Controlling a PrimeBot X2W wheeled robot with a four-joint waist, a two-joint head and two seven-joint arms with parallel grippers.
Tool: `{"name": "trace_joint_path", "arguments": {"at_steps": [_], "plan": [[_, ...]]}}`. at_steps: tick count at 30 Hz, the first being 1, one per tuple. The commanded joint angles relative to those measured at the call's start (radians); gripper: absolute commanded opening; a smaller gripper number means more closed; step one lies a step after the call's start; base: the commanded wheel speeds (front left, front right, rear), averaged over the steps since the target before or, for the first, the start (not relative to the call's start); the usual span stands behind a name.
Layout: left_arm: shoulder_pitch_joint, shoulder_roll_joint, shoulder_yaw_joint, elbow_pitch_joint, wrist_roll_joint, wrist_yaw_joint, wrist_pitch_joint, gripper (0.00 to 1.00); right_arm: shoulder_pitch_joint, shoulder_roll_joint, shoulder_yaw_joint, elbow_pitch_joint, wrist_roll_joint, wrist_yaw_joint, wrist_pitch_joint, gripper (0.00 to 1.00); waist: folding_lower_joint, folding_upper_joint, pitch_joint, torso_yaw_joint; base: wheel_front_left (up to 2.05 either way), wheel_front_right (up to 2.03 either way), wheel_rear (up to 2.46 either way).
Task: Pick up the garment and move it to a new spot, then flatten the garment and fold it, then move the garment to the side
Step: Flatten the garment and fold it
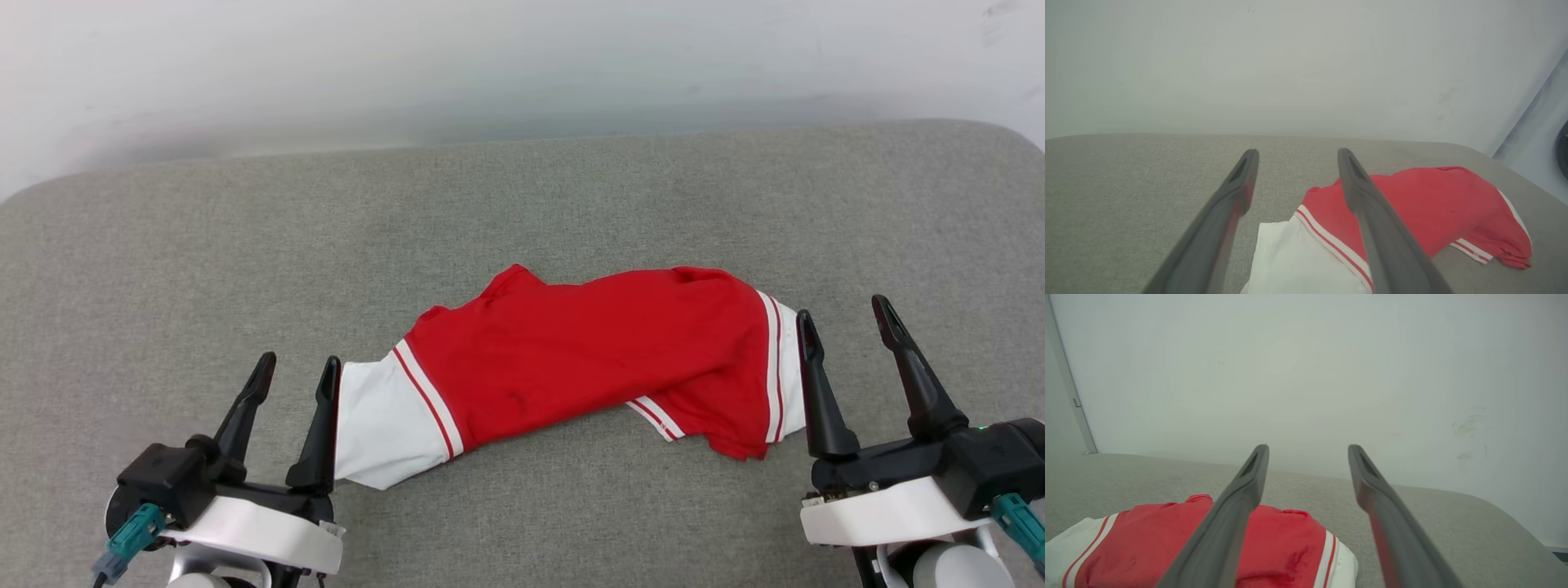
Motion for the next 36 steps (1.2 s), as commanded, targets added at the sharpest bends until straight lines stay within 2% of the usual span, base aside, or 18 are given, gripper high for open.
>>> {"name": "trace_joint_path", "arguments": {"at_steps": [1,5,9,12,17,22,26,30,31,32,33,36], "plan": [[0.007,-0.007,0.01,0.007,0.012,-0.008,-0.002,1.0,0.003,0.001,0.0,-0.005,0.003,0.0,-0.002,1.0,0.0001,-0.0001,0.005,-0.004,0.0,0.0,0.0],[-0.002,0.013,-0.001,0.031,0.028,-0.015,0.017,1.0,0.001,0.001,0.004,-0.006,0.006,0.0,-0.002,1.0,0.0001,-0.0001,0.017,-0.011,0.0,0.0,0.0],[-0.023,0.049,-0.022,0.002,0.028,-0.008,0.134,1.0,-0.001,0.001,0.004,-0.01,0.008,0.0,-0.002,1.0,0.0001,-0.0001,0.042,-0.019,0.0,0.0,0.0],[-0.02,0.071,-0.027,-0.04,-0.001,0.008,0.276,1.0,-0.007,0.001,0.0,-0.013,0.009,0.0,-0.002,1.0,0.0001,-0.0001,0.068,-0.021,0.0,0.0,0.0],[-0.003,0.147,-0.049,-0.12,-0.003,0.058,0.549,1.0,-0.02,0.001,0.002,-0.019,0.005,0.0,-0.002,1.0,0.0001,-0.0001,0.112,-0.025,0.0,0.0,0.0],[0.003,0.191,-0.046,-0.152,0.012,0.126,0.718,1.0,-0.039,0.001,0.009,-0.024,0.011,0.0,-0.002,1.0,0.0001,-0.0001,0.152,-0.038,0.0,0.0,0.0],[0.003,0.196,-0.056,-0.142,0.012,0.149,0.785,1.0,-0.053,0.001,0.016,-0.025,0.015,0.0,-0.002,1.0,0.0001,-0.0001,0.177,-0.048,0.0,0.0,0.0],[0.004,0.188,-0.061,-0.106,0.006,0.157,0.797,1.0,-0.056,0.001,0.018,-0.025,0.015,0.0,-0.002,1.0,0.0001,-0.0001,0.193,-0.054,0.0,0.0,0.0],[0.003,0.184,-0.061,-0.093,0.002,0.159,0.793,0.74,-0.055,0.001,0.017,-0.025,0.014,0.0,-0.002,1.0,0.0001,-0.0001,0.195,-0.054,0.0,0.0,0.0],[-0.002,0.182,-0.059,-0.082,0.002,0.159,0.787,0.31,-0.056,0.001,0.017,-0.025,0.014,0.0,-0.002,1.0,0.0001,-0.0001,0.197,-0.054,0.0,0.0,0.0],[-0.01,0.175,-0.054,-0.072,0.001,0.161,0.773,0.0,-0.056,0.001,0.016,-0.025,0.013,0.0,-0.002,1.0,0.0001,-0.0001,0.199,-0.054,0.0,0.0,0.0],[-0.042,0.168,-0.036,-0.063,0.011,0.163,0.705,0.0,-0.056,0.001,0.015,-0.02,0.006,0.0,-0.002,1.0,0.0001,-0.0001,0.196,-0.048,0.0,0.0,0.0]]}}
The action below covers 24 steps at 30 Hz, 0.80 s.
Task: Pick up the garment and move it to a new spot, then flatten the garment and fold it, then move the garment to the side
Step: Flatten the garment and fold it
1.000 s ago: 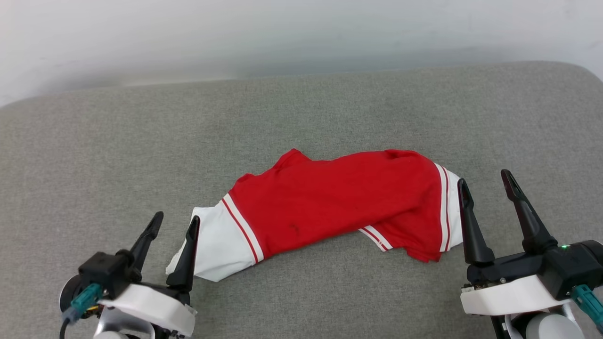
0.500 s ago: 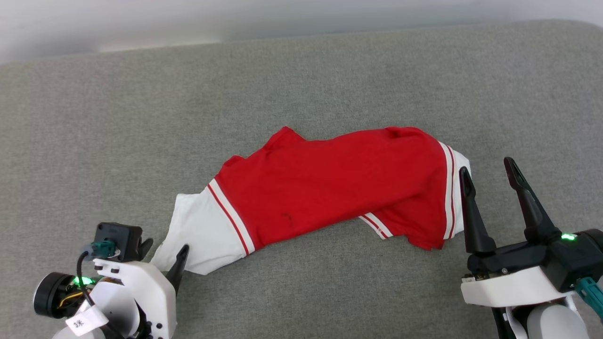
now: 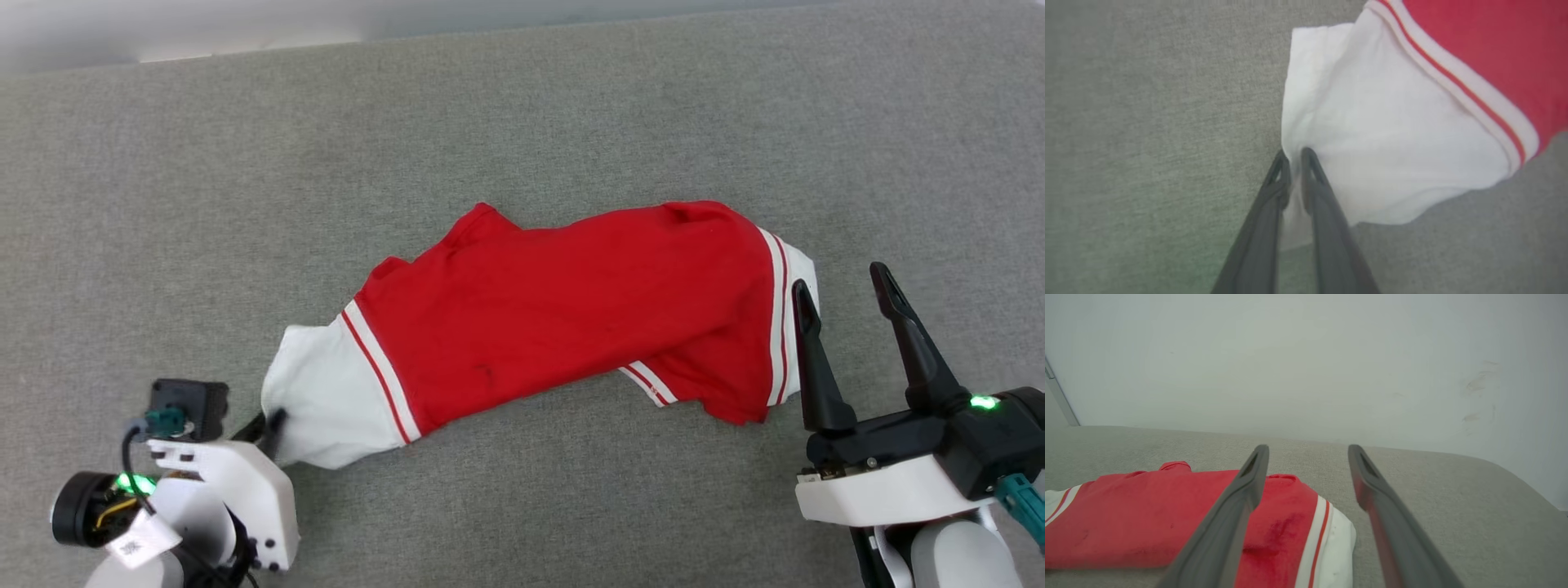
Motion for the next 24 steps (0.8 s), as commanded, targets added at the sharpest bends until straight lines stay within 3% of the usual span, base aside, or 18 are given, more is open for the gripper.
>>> {"name": "trace_joint_path", "arguments": {"at_steps": [1,7,13,21,22,23,24], "plan": [[-0.02,-0.006,0.01,0.008,0.012,0.009,-0.032,0.0,-0.006,0.002,0.002,0.001,-0.003,0.0,-0.002,1.0,-0.0001,-0.0001,-0.006,0.006,0.0,0.0,0.0],[-0.039,-0.024,0.058,0.043,0.014,0.031,-0.154,0.0,0.002,0.001,0.012,0.01,-0.016,0.0,-0.002,1.0,-0.0001,-0.0001,-0.04,0.028,0.0,0.0,0.0],[0.005,-0.025,0.109,0.057,-0.002,0.066,-0.205,0.0,0.015,0.001,0.013,0.016,-0.02,0.0,-0.002,1.0,-0.0001,-0.0001,-0.069,0.047,0.0,0.0,0.0],[0.105,-0.009,0.121,0.076,-0.039,0.078,-0.141,0.0,0.028,0.001,0.017,0.028,-0.022,0.0,-0.002,1.0,-0.0001,-0.0001,-0.099,0.058,0.0,0.0,0.0],[0.117,-0.011,0.114,0.077,-0.048,0.073,-0.125,0.28,0.029,0.001,0.018,0.029,-0.022,0.0,-0.002,1.0,-0.0001,-0.0001,-0.103,0.058,0.0,0.0,0.0],[0.123,-0.008,0.106,0.074,-0.05,0.063,-0.115,1.0,0.03,0.001,0.018,0.031,-0.021,0.0,-0.002,1.0,-0.0001,-0.0001,-0.107,0.058,0.0,0.0,0.0],[0.12,-0.008,0.107,0.069,-0.052,0.062,-0.118,1.0,0.031,0.001,0.019,0.032,-0.019,0.0,-0.002,1.0,-0.0001,-0.0001,-0.112,0.058,0.0,0.0,0.0]]}}
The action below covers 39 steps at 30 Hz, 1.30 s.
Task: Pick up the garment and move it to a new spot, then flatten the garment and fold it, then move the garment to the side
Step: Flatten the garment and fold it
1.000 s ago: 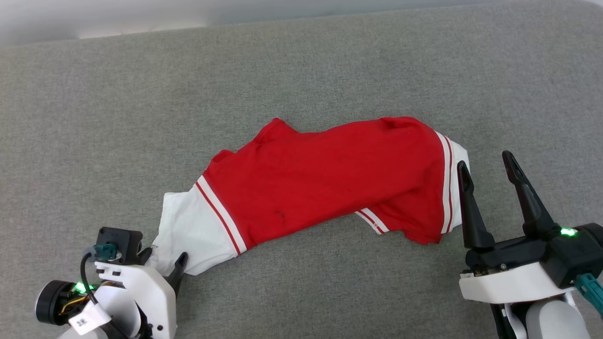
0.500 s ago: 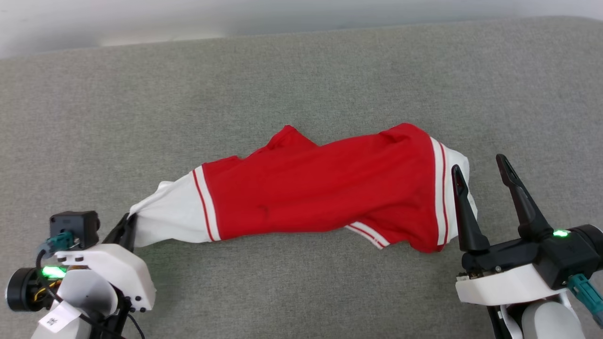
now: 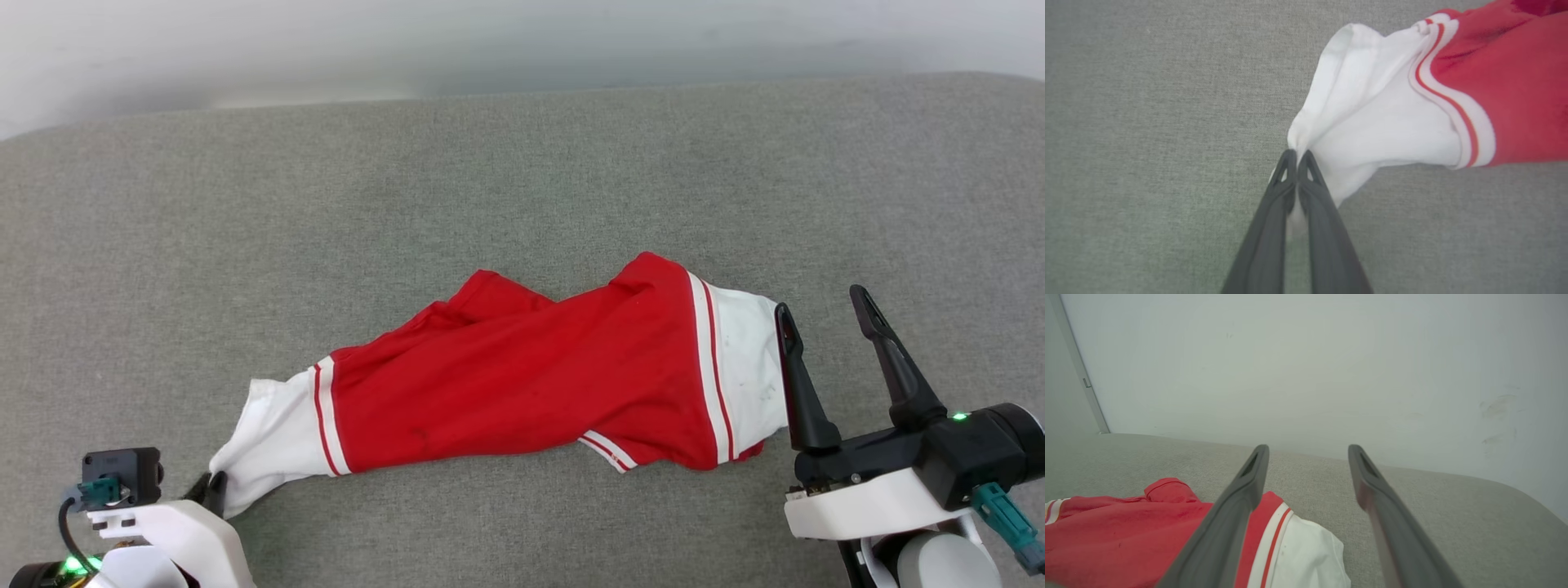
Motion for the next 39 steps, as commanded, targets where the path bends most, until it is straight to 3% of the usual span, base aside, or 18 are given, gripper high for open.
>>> {"name": "trace_joint_path", "arguments": {"at_steps": [1,4,12,17,23,26,31,39], "plan": [[-0.006,0.002,0.007,-0.01,0.001,-0.001,-0.017,1.0,0.009,0.001,0.002,0.002,-0.001,0.0,-0.002,1.0,0.0,0.0,-0.009,-0.001,0.0,0.0,0.0],[-0.028,-0.006,0.004,-0.03,0.016,-0.017,-0.082,1.0,0.013,0.001,0.003,0.002,0.003,0.0,-0.002,1.0,0.0,0.0,-0.026,-0.002,0.0,0.0,0.0],[-0.084,-0.018,-0.034,-0.098,0.056,-0.139,-0.35,1.0,0.016,0.001,-0.016,-0.009,0.004,0.0,-0.002,1.0,0.0,0.0,-0.08,-0.019,0.0,0.0,0.0],[-0.101,-0.04,-0.068,-0.101,0.095,-0.187,-0.499,1.0,0.026,0.001,-0.023,-0.014,-0.006,0.0,-0.002,1.0,0.0,0.0,-0.099,-0.033,0.0,0.0,0.0],[-0.108,-0.057,-0.109,-0.087,0.097,-0.231,-0.551,1.0,0.029,0.001,-0.016,-0.016,-0.009,0.0,-0.002,1.0,0.0,0.0,-0.106,-0.058,0.0,0.0,0.0],[-0.141,-0.03,-0.156,-0.067,0.117,-0.259,-0.509,1.0,0.023,0.001,-0.006,-0.016,-0.009,0.0,-0.002,1.0,0.0,0.0,-0.1,-0.079,0.0,0.0,0.0],[-0.292,0.029,-0.258,-0.055,0.095,-0.295,-0.343,1.0,0.009,0.001,-0.004,-0.02,0.0,0.0,-0.002,1.0,0.0,0.0,-0.068,-0.119,0.0,0.0,0.0],[-0.64,0.13,-0.444,-0.003,-0.112,-0.304,0.072,1.0,-0.014,0.002,-0.007,-0.026,0.032,0.0,-0.002,1.0,0.0,0.0,0.019,-0.192,0.0,0.0,0.0]]}}
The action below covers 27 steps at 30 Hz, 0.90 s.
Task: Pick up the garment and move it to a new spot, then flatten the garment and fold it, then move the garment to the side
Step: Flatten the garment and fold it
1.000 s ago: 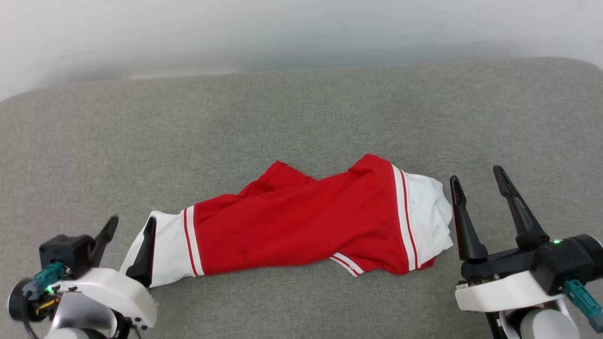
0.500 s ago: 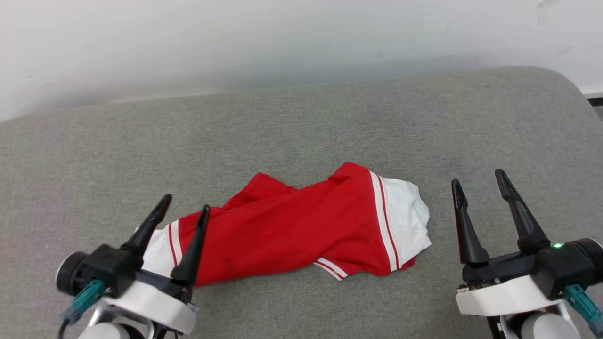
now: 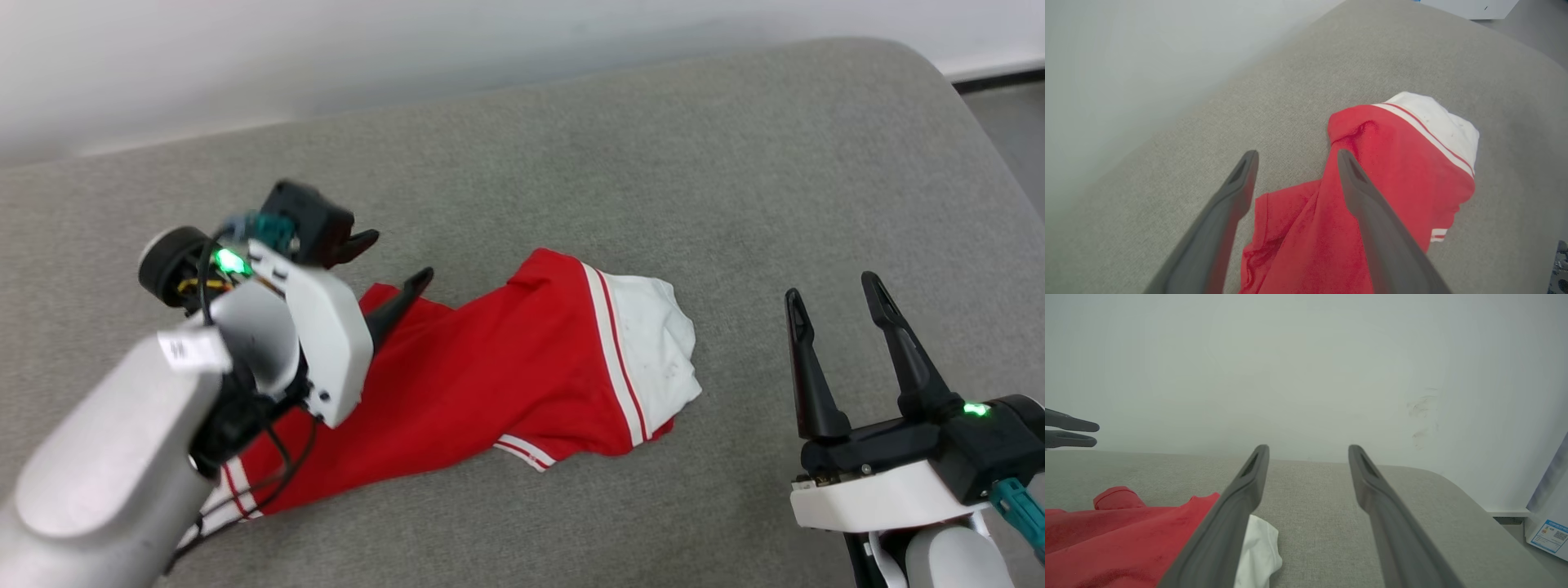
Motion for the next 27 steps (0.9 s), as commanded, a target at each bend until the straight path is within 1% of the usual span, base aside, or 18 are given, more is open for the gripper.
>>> {"name": "trace_joint_path", "arguments": {"at_steps": [1,4,6,9,11,15,19,20,21,22,24,27], "plan": [[-0.024,0.011,-0.012,0.015,-0.022,0.0,0.038,1.0,-0.008,0.002,0.001,-0.003,0.008,0.0,-0.002,1.0,0.0,0.0,0.034,-0.032,0.0,0.0,0.0],[-0.122,0.044,-0.059,0.069,-0.107,0.0,0.209,1.0,-0.023,0.002,0.007,-0.005,0.019,0.0,-0.002,1.0,0.0,0.0,0.069,-0.059,0.0,0.0,0.0],[-0.172,0.069,-0.094,0.105,-0.138,0.0,0.305,1.0,-0.029,0.002,0.009,-0.006,0.028,0.0,-0.002,1.0,0.0,0.0,0.09,-0.077,0.0,0.0,0.0],[-0.231,0.091,-0.138,0.15,-0.173,-0.001,0.408,1.0,-0.038,0.002,0.012,-0.006,0.039,0.0,-0.002,1.0,0.0,0.0,0.118,-0.098,0.0,0.0,0.0],[-0.26,0.1,-0.157,0.179,-0.183,-0.001,0.444,1.0,-0.043,0.002,0.013,-0.007,0.048,0.0,-0.002,1.0,0.0,0.0,0.135,-0.109,0.0,0.0,0.0],[-0.299,0.107,-0.201,0.227,-0.185,-0.001,0.469,1.0,-0.05,0.002,0.02,-0.009,0.06,0.0,-0.002,1.0,0.0,0.0,0.166,-0.123,0.0,0.0,0.0],[-0.305,0.105,-0.245,0.259,-0.223,-0.001,0.495,1.0,-0.062,0.002,0.029,-0.009,0.067,0.0,-0.002,1.0,0.0,0.0,0.185,-0.134,0.0,0.0,0.0],[-0.302,0.108,-0.261,0.265,-0.232,-0.001,0.505,0.86,-0.062,0.001,0.029,-0.009,0.066,0.0,-0.002,1.0,0.0,0.0,0.187,-0.135,0.0,0.0,0.0],[-0.297,0.111,-0.271,0.268,-0.24,-0.001,0.509,0.41,-0.061,0.002,0.03,-0.008,0.066,0.0,-0.002,1.0,0.0,0.0,0.189,-0.137,0.0,0.0,0.0],[-0.294,0.113,-0.277,0.27,-0.245,-0.001,0.501,0.0,-0.062,0.002,0.031,-0.008,0.067,0.0,-0.002,1.0,0.0,0.0,0.19,-0.139,0.0,0.0,0.0],[-0.305,0.113,-0.264,0.279,-0.243,-0.001,0.448,0.0,-0.063,0.002,0.029,-0.009,0.068,0.0,-0.002,1.0,0.0,0.0,0.192,-0.14,0.0,0.0,0.0],[-0.341,0.109,-0.231,0.308,-0.206,0.0,0.318,0.0,-0.065,0.002,0.028,-0.005,0.065,0.0,-0.002,1.0,0.0,0.0,0.188,-0.137,0.0,0.0,0.0]]}}
